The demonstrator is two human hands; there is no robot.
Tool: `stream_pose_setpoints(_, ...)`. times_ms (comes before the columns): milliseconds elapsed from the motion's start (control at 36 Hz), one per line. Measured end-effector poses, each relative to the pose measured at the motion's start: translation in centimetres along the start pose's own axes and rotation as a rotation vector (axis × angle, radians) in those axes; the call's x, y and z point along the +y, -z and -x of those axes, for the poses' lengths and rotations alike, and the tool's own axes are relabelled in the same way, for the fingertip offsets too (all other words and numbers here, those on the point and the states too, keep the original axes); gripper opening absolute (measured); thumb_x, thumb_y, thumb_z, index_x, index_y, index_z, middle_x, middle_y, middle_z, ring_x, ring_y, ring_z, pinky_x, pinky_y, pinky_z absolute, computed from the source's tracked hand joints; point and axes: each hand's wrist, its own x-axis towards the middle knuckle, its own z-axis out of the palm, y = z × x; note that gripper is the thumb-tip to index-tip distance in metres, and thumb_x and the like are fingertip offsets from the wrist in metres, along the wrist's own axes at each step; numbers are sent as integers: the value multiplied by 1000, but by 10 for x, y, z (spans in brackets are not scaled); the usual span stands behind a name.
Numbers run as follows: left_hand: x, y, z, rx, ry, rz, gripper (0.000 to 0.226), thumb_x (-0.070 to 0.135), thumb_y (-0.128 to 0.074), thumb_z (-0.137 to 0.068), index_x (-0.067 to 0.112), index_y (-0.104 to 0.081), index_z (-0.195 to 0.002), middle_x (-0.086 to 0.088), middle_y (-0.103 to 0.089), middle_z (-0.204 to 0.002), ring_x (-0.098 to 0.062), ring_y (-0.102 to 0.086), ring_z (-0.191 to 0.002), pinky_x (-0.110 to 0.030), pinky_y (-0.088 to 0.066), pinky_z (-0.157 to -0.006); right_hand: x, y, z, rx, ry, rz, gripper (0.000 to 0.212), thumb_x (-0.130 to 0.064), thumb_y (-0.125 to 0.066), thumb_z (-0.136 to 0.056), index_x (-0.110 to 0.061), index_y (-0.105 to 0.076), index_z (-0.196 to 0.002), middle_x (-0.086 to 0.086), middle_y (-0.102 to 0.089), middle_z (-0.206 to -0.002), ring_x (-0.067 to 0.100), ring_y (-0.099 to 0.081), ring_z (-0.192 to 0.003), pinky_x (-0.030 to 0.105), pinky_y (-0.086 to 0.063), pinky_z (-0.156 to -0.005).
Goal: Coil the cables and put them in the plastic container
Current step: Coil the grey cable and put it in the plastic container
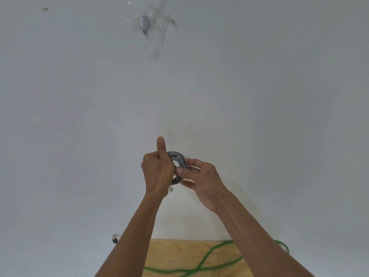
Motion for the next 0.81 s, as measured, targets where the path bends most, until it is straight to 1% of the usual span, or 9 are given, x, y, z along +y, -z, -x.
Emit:
stream_pose_setpoints(111, -3, -1, 1, -28, 8, 6, 66, 62, -36, -99, 13, -30, -55, -3, -38, -50, -20, -38, -49, -33, -39, -55, 7, -1, -1, -89, -51, -178, 47, -20, -82, -77, -3, -66, -118, 12, -72, -102, 28, -66, -99, 55, -39, -109)
stream_pose_setpoints(167, -3, -1, 1, -20, -5, 0, 66, 61, -36, -100, 12, -30, -55, -4, -39, -50, -21, -38, -49, -33, -39, -55, 8, -1, -1, -92, -39, -201, 47, -19, -81, -76, -3, -66, -118, 13, -72, -102, 29, -66, -98, 56, -39, -110)
stream_pose_setpoints(222, -2, -1, 1, 9, -16, -17, 67, 58, -35, -101, 11, -32, -53, -4, -42, -50, -21, -40, -48, -33, -40, -54, 6, -2, -1, -57, 6, -123, 38, -12, -77, -82, -2, -65, -116, 15, -73, -102, 31, -68, -98, 54, -43, -108)
stream_pose_setpoints(306, -2, 0, 2, 76, -42, -37, 68, 55, -35, -102, 10, -32, -52, -4, -41, -48, -21, -40, -46, -32, -38, -53, 2, -2, -5, 19, 130, 142, 26, -6, -74, -86, -3, -65, -110, 13, -76, -99, 32, -73, -93, 48, -55, -96)
stream_pose_setpoints(389, -2, 0, 4, 111, -80, -54, 67, 53, -34, -103, 9, -31, -52, -3, -39, -46, -19, -38, -44, -30, -36, -50, 1, -1, -7, 14, 178, 241, 26, -3, -74, -85, -4, -65, -109, 13, -76, -96, 31, -74, -88, 46, -57, -92)
stream_pose_setpoints(500, -4, 0, 4, 64, -129, -91, 67, 53, -36, -103, 11, -28, -51, -2, -34, -46, -18, -33, -43, -30, -34, -49, 2, 8, -7, -80, 126, 122, 32, 6, -72, -82, 6, -61, -112, 23, -73, -100, 39, -71, -91, 55, -53, -96)
stream_pose_setpoints(583, -5, -1, 4, 9, -141, -94, 66, 56, -37, -101, 13, -24, -52, 0, -28, -45, -17, -28, -45, -32, -31, -49, 4, 13, -3, -167, 59, -5, 38, 11, -69, -80, 11, -58, -117, 27, -70, -102, 42, -67, -97, 57, -49, -100)
stream_pose_setpoints(667, -3, -1, 3, -26, -122, -99, 66, 55, -39, -101, 13, -23, -52, 1, -27, -43, -16, -26, -43, -30, -31, -48, 6, 13, -1, -182, 29, -64, 43, 8, -70, -81, 8, -57, -122, 24, -69, -105, 42, -66, -102, 60, -45, -103)
stream_pose_setpoints(806, -8, -2, 1, -12, 5, -49, 66, 58, -39, -100, 12, -29, -54, -1, -35, -47, -19, -34, -46, -32, -36, -52, 6, 9, 3, -118, 117, 42, 42, 6, -66, -88, -4, -57, -128, 19, -71, -103, 39, -67, -100, 59, -50, -98)
